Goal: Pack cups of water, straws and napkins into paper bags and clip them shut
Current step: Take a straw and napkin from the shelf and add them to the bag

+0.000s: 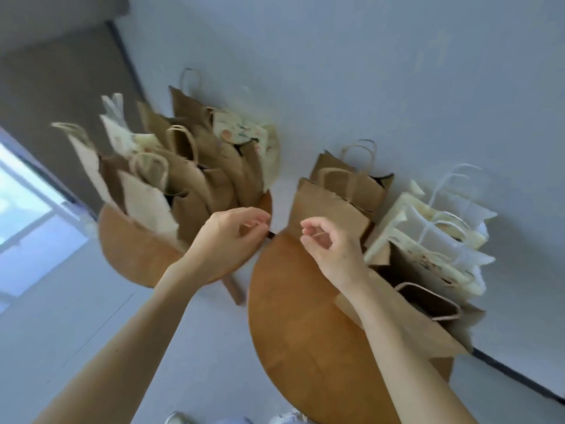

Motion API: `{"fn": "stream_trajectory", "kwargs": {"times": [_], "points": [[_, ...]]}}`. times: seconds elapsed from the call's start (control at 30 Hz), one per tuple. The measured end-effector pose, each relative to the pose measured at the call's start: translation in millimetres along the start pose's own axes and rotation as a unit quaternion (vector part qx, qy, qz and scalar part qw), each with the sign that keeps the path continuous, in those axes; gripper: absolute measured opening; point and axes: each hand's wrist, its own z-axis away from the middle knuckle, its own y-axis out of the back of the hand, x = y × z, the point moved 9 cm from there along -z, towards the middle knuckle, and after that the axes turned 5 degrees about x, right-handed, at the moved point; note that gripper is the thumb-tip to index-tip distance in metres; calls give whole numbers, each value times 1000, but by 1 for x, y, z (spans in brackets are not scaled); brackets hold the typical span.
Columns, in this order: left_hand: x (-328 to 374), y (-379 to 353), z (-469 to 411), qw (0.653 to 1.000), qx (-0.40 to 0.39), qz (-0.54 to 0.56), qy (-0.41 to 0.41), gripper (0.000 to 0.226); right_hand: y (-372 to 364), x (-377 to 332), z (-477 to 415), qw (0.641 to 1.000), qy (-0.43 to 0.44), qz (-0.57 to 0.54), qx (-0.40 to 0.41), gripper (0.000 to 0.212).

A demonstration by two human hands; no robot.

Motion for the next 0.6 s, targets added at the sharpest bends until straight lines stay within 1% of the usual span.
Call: {"fn": "stream_trajectory", "kwargs": {"times": [0.13,0.2,0.33,0.47,0.6], "points": [[-86,101,44,996,63,-8,57,18,-112,-79,-9,995,63,10,-71,17],[-131,152,68,993,83,-18,83,18,-172,-121,-8,990,91,18,-103,17],[-207,247,109,986,127,-56,95,17,-282,-193,-5,979,135,21,-153,14],[-269,313,129,979,148,-61,124,18,-365,-248,-11,966,162,70,-186,13],[-339,354,120,973,149,-81,156,23,-436,-282,-40,961,163,84,-208,15]]}}
